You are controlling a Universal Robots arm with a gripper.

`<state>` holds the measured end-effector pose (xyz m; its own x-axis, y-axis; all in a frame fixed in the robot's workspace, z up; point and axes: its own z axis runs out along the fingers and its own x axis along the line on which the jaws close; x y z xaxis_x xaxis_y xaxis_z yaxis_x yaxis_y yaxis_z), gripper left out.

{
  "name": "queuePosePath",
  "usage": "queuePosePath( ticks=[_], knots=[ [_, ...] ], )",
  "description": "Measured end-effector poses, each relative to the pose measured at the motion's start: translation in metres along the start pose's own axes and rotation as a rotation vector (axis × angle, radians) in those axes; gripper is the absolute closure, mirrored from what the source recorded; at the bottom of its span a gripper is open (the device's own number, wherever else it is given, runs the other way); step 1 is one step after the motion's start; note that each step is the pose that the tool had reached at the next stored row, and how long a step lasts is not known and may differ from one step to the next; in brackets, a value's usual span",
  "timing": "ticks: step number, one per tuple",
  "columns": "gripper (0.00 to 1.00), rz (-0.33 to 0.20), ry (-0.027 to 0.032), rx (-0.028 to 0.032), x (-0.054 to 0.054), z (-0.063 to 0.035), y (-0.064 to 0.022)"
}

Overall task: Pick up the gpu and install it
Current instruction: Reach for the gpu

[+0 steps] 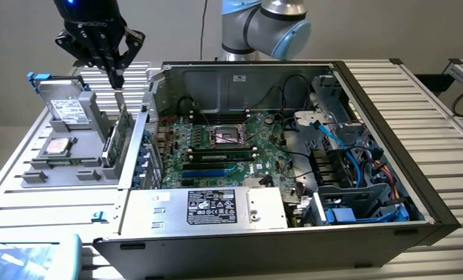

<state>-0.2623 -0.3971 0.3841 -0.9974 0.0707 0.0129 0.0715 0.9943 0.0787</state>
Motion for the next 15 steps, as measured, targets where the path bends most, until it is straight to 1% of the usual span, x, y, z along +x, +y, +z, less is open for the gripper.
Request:
queuePosePath(
  ticks=[5, 7, 10, 13, 15],
  knots=[
    [0.88, 0.000, 0.0003, -0.0004, 0.023, 0.0037, 0.0001],
    [0.88, 0.000, 0.0018, -0.0005, 0.031, 0.0048, -0.0001],
    [0.88, 0.001, 0.0070, -0.0004, 0.040, 0.0072, 0.0000],
    [0.88, 0.001, 0.0138, 0.0004, 0.044, 0.0103, 0.0002],
    [0.88, 0.001, 0.0176, 0.0007, 0.044, 0.0123, 0.0002]
  ],
)
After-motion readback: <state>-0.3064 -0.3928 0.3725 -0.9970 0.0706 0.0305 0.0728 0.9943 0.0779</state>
